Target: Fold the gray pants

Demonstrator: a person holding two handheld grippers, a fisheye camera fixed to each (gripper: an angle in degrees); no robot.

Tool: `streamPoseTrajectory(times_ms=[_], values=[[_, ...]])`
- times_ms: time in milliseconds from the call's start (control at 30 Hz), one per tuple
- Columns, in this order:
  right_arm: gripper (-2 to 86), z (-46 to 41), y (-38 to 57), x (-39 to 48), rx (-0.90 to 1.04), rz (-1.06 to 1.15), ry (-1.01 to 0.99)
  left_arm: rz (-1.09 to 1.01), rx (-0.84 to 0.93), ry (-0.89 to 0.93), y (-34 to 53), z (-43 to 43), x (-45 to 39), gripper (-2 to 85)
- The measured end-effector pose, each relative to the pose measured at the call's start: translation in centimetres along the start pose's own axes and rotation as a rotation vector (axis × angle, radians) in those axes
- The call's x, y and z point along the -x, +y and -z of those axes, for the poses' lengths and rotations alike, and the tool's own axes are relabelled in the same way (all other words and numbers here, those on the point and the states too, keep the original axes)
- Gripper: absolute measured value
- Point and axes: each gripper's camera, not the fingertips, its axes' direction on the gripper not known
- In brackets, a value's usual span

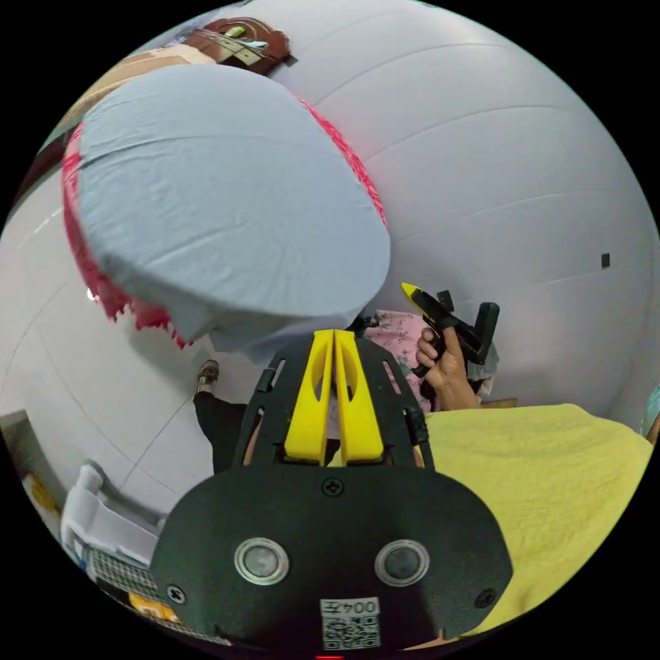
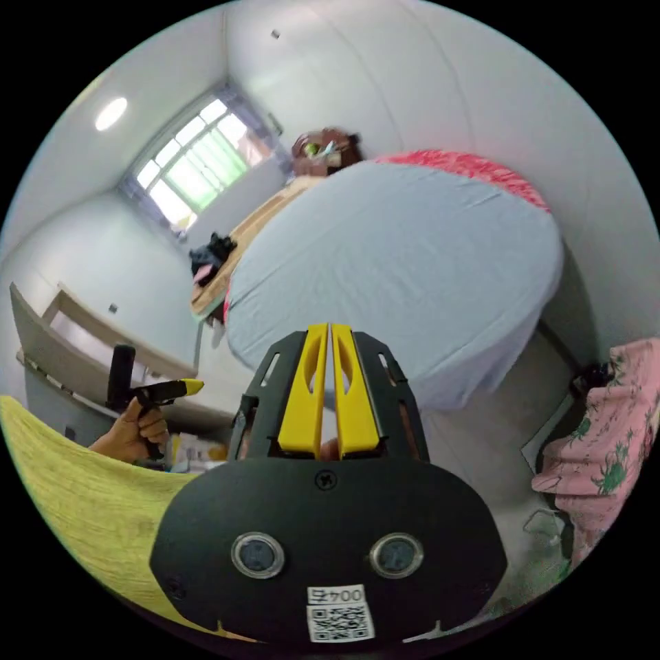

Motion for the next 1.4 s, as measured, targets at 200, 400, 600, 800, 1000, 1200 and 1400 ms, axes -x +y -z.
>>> streamPoseTrajectory(times_ms=[200, 400, 600, 800, 1000, 1200, 1400], values=[[6.4, 26.2, -4.0, -1.3, -0.269, -0.226, 0.289, -0.255, 0.150, 0.154, -15.7, -16.6, 1.3, 0.8], [7.7, 51.8, -2.4, 2.2, -0.499, -0.465, 0.603, -0.613, 0.387, 0.250, -27.5, -35.6, -5.0, 4.9], [10.8, 68.8, 0.8, 7.6, -0.613, -0.577, 0.622, -0.859, 0.498, 0.445, -33.6, -56.2, -17.0, 10.9], [11.1, 81.3, 1.6, 8.3, -0.626, -0.591, 0.484, -1.121, 0.530, 0.506, -32.7, -77.5, -33.0, 18.6], [11.2, 93.4, 1.5, 9.6, -0.609, -0.634, 0.436, -1.273, 0.612, 0.393, -30.4, -96.0, -45.9, 23.8], [11.2, 101.1, 0.6, 12.3, -0.663, -0.722, 0.377, -1.280, 0.685, 0.257, -31.5, -106.9, -48.8, 10.2], [24.2, 110.2, -3.6, 16.2, -0.697, -0.743, 0.557, -1.241, 0.604, 0.455, -35.5, -103.4, -49.5, 1.2]])
